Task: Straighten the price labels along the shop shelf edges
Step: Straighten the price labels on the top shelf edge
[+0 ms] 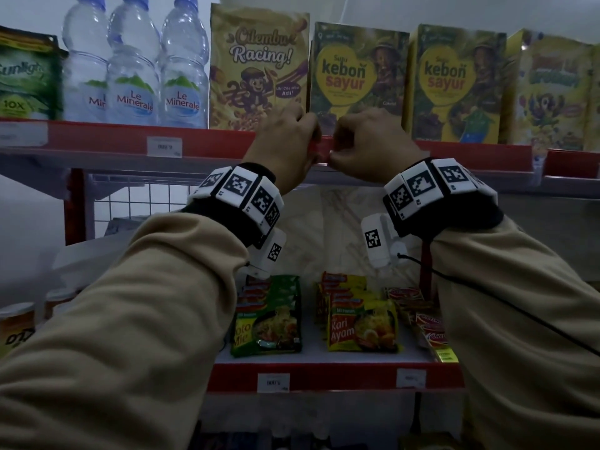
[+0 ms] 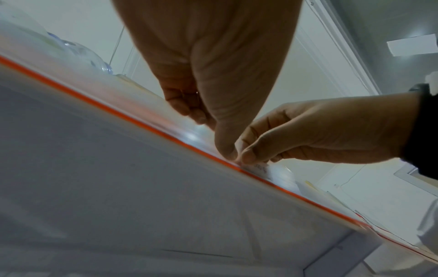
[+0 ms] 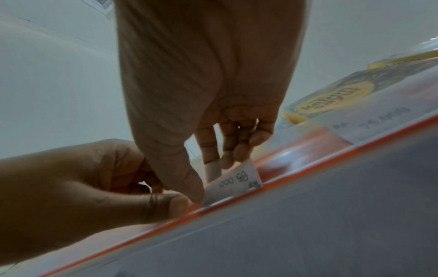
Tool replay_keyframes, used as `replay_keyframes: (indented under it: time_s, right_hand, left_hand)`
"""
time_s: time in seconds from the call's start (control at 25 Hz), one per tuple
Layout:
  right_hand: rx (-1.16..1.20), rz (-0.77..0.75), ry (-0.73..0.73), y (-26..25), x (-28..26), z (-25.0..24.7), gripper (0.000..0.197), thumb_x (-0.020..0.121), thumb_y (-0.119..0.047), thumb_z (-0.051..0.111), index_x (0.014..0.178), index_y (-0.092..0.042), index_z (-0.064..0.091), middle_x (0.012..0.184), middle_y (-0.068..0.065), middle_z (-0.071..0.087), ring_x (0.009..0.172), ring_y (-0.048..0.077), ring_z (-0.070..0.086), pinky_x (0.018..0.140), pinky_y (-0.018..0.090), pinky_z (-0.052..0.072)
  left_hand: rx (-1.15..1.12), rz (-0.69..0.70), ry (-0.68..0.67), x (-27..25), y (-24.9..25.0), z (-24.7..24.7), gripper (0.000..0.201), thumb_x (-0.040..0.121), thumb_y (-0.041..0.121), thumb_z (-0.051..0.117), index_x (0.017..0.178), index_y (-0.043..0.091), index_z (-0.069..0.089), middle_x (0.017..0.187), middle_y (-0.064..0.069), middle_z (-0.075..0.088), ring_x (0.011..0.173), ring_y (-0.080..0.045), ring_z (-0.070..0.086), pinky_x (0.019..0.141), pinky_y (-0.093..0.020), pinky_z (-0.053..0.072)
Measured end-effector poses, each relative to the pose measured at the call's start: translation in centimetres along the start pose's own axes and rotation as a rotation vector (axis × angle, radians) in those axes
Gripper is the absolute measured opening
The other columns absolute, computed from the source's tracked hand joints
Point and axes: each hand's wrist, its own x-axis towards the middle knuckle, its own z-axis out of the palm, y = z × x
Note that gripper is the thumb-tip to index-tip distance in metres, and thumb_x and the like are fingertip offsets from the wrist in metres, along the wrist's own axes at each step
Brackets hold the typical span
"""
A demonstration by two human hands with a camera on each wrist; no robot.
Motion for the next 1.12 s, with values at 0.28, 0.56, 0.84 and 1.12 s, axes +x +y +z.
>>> replay_keyframes:
  time_s: [0.28,0.56,0.84,1.12]
  right_hand:
    - [-0.05,0.033,-0.034,0.1,0.1,-0.7,0.035,0.077,-0.034,0.071,0.1,-0.009,0.063,0.102,0.011,0.065,0.099,0.027,0.057,0.088,0.043,0.047]
    - [0.059,0.11,-0.133,0.7,1.3,-1.0,0.014,0.082,-0.025,0.069,0.091,-0.015,0.064,0.089,0.001,0.059,0.083,0.015,0.053,0.066,0.025,0.039]
    - [0.271,0.168,0.131,1.5,1.1,-0.4,0.011,0.084,-0.015,0.066,0.093,-0.011,0.07,0.092,0.005,0.07,0.085,0.015,0.063,0.078,0.032,0.052]
    - [0.794,0.32,0.383,-1.5,1.4,2.0,0.03,0.075,-0.009,0.071,0.099,-0.016,0.054,0.086,0.008,0.069,0.077,0.019,0.067,0.068,0.034,0.055]
  left_hand:
    - [-0.004,0.016,0.033,-0.3,-0.1,0.4,0.033,0.084,0.026,0.067,0.113,0.013,0.055,0.118,-0.011,0.048,0.112,-0.03,0.043,0.096,-0.042,0.036]
    - [0.076,0.049,0.036,-0.1,-0.4,0.2,0.034,0.087,0.034,0.063,0.113,0.015,0.053,0.118,-0.01,0.048,0.113,-0.029,0.042,0.094,-0.04,0.035]
    - [0.078,0.028,0.012,-0.1,-1.7,-0.6,0.045,0.084,0.049,0.062,0.107,0.011,0.056,0.114,-0.011,0.052,0.107,-0.029,0.046,0.09,-0.038,0.038]
    - [-0.368,-0.083,0.136,0.1,-2.7,-0.4,0.035,0.101,0.033,0.038,0.098,0.005,0.058,0.091,-0.012,0.062,0.081,-0.024,0.052,0.065,-0.026,0.025]
